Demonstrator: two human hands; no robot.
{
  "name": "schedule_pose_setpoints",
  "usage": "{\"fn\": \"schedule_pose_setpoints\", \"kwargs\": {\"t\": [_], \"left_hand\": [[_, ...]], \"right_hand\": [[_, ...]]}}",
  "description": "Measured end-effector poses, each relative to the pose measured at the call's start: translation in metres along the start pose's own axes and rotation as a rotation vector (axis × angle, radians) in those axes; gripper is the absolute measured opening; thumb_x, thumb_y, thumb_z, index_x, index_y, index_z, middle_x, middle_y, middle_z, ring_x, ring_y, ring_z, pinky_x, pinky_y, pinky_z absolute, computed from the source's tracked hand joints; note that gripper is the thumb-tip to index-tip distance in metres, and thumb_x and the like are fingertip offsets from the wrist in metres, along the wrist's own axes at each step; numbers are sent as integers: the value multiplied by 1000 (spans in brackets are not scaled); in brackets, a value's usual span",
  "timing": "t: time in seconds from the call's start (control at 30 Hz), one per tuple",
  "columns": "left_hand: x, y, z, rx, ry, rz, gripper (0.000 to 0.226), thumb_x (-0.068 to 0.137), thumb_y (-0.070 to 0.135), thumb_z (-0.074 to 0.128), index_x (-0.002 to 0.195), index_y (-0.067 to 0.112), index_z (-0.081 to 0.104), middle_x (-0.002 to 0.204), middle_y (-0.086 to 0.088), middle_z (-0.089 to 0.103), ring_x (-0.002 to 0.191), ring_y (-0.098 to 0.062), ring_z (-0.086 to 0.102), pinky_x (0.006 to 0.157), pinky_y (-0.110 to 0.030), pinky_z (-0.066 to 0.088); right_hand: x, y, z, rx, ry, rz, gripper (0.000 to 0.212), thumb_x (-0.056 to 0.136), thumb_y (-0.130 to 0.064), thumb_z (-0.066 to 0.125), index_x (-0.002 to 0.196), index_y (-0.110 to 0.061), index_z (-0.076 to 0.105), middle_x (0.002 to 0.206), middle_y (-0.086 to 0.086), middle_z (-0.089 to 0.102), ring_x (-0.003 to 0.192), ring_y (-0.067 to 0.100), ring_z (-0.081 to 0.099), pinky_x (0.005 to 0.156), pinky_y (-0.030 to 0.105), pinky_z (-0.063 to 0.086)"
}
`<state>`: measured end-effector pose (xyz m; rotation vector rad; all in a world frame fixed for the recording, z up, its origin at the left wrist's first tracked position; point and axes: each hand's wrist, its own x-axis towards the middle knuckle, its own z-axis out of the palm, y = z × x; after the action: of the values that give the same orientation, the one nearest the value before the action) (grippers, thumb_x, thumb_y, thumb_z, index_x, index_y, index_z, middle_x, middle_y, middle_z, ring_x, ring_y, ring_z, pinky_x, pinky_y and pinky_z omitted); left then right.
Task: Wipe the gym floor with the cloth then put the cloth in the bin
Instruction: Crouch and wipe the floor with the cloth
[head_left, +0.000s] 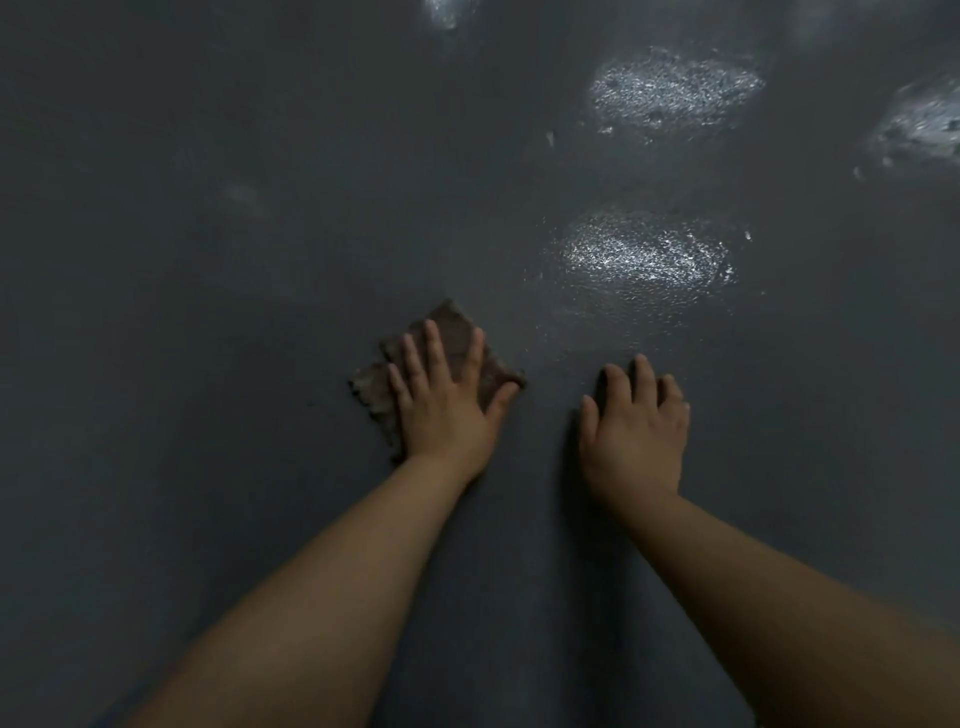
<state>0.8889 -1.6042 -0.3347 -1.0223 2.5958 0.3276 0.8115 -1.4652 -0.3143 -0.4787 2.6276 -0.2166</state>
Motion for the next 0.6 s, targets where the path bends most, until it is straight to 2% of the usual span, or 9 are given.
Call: {"fn": "schedule_pose_setpoints", "kwargs": {"t": [0.1,0.13,0.2,0.27,0.33,0.5,0.57,0.6], "left_hand": [[-25,22,13,30,-36,283,77,79,69,7,150,39,8,158,-11,-12,142,-36,-19,109,-49,-19],[-25,23,13,79,-41,366,74,80,66,7,149,40,9,158,-10,-11,142,-36,-19,108,-49,-20],[-14,15,7,188,-45,489,64,91,62,21,149,41,6,158,-8,-15,143,-35,-18,110,-50,-17],[2,1,-4,231,-63,512,64,95,58,30,149,42,0,157,-5,-19,144,-31,-19,113,-47,-13],[17,-17,-12,199,-48,412,65,94,59,30,149,41,-1,158,-4,-18,144,-29,-18,114,-46,-11],[24,-84,-14,29,27,-57,67,94,59,31,150,38,-1,158,-4,-16,145,-30,-15,113,-54,-6],[11,-89,-11,-36,5,-225,67,94,58,30,150,37,-1,158,-4,-16,144,-33,-15,112,-59,-5],[1,-83,-5,-42,3,-253,66,95,57,30,150,37,1,158,-6,-15,144,-35,-14,111,-60,-4]], "right_hand": [[0,-3,4,27,38,22,49,97,-36,40,142,-16,37,157,9,18,142,36,13,114,48,8],[0,-5,6,22,49,30,49,97,-37,40,141,-15,38,157,10,19,141,36,14,114,49,8],[-1,-12,7,25,74,18,50,98,-40,34,140,-15,41,156,12,21,141,37,16,114,50,8],[-1,-22,8,24,64,-42,52,97,-42,29,142,-16,40,156,12,19,142,36,15,114,49,6],[-2,-32,8,1,14,-108,50,100,-40,32,145,-20,33,158,10,12,143,32,9,116,46,3],[-1,-54,8,-22,-34,-200,50,100,-41,29,148,-24,27,160,6,2,145,30,3,116,45,4],[-2,-60,11,-27,-58,-206,50,100,-41,27,148,-25,26,160,5,1,145,30,2,117,45,3],[-3,-64,12,-24,-59,-203,50,100,-41,27,148,-25,26,160,5,2,145,30,3,117,45,3]]}}
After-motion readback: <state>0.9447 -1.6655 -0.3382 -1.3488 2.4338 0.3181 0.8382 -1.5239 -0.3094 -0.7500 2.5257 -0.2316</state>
